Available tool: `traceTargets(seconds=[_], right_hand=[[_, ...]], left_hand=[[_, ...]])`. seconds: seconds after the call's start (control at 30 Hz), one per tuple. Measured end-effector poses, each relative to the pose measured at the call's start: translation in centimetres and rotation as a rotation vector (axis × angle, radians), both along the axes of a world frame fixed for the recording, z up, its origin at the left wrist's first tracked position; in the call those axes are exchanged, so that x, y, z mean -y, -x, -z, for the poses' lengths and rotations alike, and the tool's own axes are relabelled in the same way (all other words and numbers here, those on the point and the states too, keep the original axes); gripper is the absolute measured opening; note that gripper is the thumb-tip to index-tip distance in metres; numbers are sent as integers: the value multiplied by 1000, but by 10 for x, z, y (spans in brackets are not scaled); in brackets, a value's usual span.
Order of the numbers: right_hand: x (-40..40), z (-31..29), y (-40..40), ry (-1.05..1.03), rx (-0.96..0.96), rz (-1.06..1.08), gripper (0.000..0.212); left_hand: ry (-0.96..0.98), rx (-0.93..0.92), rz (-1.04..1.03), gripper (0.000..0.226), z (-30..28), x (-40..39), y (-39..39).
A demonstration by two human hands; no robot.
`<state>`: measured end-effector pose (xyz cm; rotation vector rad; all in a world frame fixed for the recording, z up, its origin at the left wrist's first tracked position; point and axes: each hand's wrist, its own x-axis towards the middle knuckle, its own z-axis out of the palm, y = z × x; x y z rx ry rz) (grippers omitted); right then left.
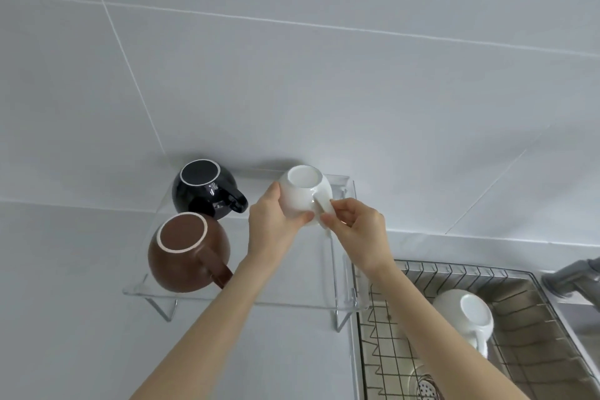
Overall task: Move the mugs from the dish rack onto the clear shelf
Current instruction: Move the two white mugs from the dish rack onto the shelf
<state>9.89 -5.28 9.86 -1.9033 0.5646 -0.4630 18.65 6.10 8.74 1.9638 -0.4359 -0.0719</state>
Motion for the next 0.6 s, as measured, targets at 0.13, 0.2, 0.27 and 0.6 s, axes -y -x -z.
traceTargets(seconds=[0.13,0.2,0.27,0.6], right_hand=[[3,3,2,-5,-12,-34,18],[4,5,5,-6,-19,-42,18],[5,5,5,16,-26,-47,16],[34,-19,48,89,-112,-104,44]], left_hand=[[-55,56,-22,50,6,5,2],[-63,73,-30,51,8,6,6],[-70,75,-33,52,9,6,7],[-241,303,51,59,-25,22,35]])
